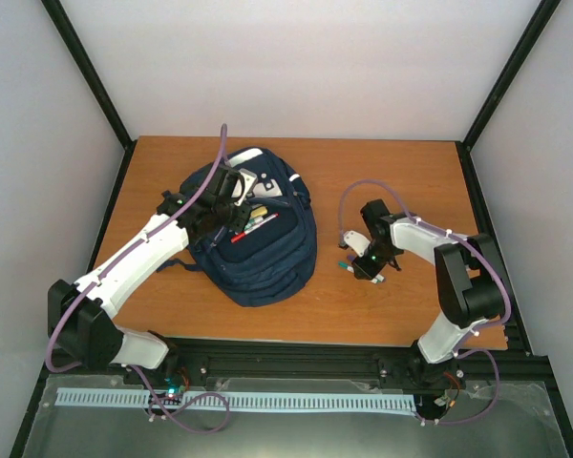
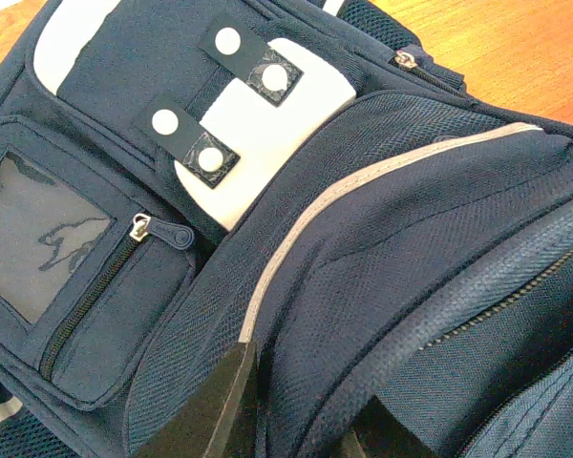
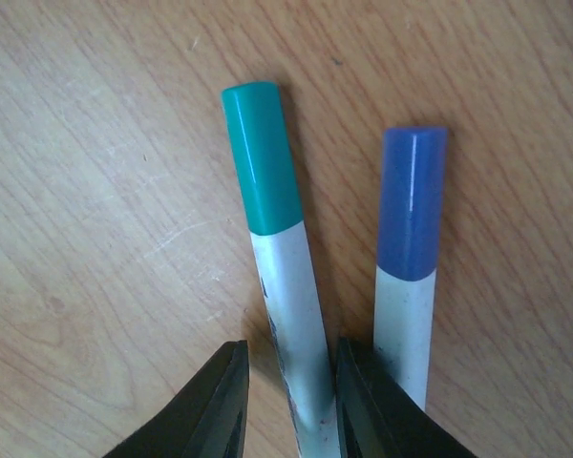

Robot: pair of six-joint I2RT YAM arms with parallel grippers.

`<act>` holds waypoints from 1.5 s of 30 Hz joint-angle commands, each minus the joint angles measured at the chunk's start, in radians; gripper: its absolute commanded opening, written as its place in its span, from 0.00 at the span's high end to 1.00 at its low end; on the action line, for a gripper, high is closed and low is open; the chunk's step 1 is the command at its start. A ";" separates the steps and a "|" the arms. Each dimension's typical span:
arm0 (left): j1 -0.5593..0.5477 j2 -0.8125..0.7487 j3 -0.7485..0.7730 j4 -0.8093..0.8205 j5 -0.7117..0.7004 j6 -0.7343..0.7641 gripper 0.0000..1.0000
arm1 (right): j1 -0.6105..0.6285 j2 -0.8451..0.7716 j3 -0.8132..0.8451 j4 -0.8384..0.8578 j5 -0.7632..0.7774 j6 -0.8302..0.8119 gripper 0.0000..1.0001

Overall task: Pack the student bag
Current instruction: Pick up the stationery from the center of the board.

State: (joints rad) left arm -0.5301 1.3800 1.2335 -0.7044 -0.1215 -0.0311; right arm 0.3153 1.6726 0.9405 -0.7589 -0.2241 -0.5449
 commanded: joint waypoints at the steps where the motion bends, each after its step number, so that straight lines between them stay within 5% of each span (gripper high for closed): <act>1: 0.013 0.000 0.057 0.034 0.007 -0.020 0.84 | 0.020 0.009 -0.020 0.015 0.001 0.017 0.75; 11: 0.013 -0.001 0.058 0.032 0.012 -0.021 0.84 | 0.063 0.022 -0.038 0.024 0.007 0.043 0.76; 24: 0.013 -0.003 0.058 0.030 0.018 -0.021 0.84 | 0.073 0.008 -0.027 0.012 0.015 0.050 0.91; 37: 0.013 -0.002 0.060 0.030 0.024 -0.024 0.84 | 0.079 -0.246 0.181 -0.182 -0.248 0.023 0.96; 45: 0.013 0.006 0.059 0.030 0.026 -0.024 0.84 | 0.284 -0.363 0.292 -0.175 -0.169 -0.029 0.94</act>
State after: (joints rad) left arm -0.5301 1.3819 1.2350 -0.7052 -0.1020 -0.0345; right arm 0.4847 1.3483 1.1908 -0.9127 -0.4305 -0.5304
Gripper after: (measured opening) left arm 0.161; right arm 0.098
